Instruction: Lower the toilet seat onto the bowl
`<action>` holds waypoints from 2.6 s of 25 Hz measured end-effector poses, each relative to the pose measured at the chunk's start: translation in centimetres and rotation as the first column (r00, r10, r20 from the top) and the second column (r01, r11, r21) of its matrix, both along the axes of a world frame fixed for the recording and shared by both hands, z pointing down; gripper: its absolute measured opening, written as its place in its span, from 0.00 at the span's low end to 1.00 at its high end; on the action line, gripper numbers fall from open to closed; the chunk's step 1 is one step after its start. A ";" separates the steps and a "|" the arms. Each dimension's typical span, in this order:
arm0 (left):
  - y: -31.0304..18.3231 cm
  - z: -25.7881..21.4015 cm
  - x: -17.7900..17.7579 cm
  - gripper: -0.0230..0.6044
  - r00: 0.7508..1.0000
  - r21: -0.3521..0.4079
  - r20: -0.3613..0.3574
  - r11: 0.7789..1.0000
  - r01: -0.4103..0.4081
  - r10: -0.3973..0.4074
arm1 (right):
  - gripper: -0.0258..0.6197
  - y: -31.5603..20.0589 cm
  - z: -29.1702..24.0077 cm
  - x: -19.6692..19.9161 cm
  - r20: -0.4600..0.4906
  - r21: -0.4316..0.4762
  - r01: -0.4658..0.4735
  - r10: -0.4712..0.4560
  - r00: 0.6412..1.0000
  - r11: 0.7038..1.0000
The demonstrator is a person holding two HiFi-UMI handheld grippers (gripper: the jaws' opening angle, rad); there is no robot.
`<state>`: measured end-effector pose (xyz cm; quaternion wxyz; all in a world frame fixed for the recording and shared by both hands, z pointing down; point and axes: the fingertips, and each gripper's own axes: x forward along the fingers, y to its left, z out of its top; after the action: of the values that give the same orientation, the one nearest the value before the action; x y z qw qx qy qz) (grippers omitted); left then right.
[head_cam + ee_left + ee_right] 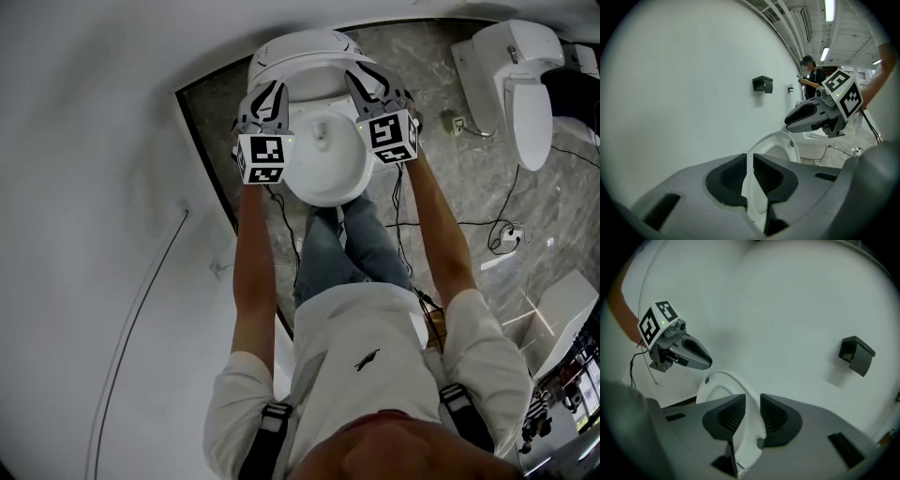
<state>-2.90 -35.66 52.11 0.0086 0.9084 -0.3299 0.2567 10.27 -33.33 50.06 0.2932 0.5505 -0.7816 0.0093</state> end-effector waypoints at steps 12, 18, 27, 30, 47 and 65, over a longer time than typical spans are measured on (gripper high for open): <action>-2.8 1.8 1.1 0.17 0.999 -0.007 0.040 1.000 -0.026 0.026 | 0.21 -2.7 2.6 0.1 -0.053 -0.031 0.018 -0.020 0.998 0.999; -3.3 2.0 1.0 0.18 0.998 -0.009 0.041 0.999 -0.039 0.039 | 0.21 -3.3 3.1 -0.2 -0.056 -0.043 0.013 -0.015 0.998 0.999; -3.2 2.1 0.6 0.19 0.998 -0.007 0.044 0.999 -0.050 0.050 | 0.19 -2.6 2.8 -0.2 -0.036 -0.026 -0.034 0.033 0.999 0.999; -2.6 2.1 0.4 0.19 0.998 -0.010 0.039 0.998 -0.058 0.058 | 0.18 -1.9 2.7 -0.3 -0.034 -0.019 -0.043 0.043 0.999 0.999; 1.4 2.2 0.2 0.21 0.993 -0.013 0.038 0.993 -0.116 0.116 | 0.18 2.3 2.5 -0.7 -0.029 0.000 -0.083 0.083 0.996 0.997; 6.4 1.6 -1.3 0.22 0.990 -0.019 0.033 0.990 -0.137 0.138 | 0.19 7.3 2.0 -2.2 -0.041 -0.004 -0.092 0.092 0.995 0.996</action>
<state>-4.17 -29.26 53.74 -0.0073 0.9243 -0.2644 0.2751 8.11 -26.07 52.08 0.3100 0.5851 -0.7492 0.0138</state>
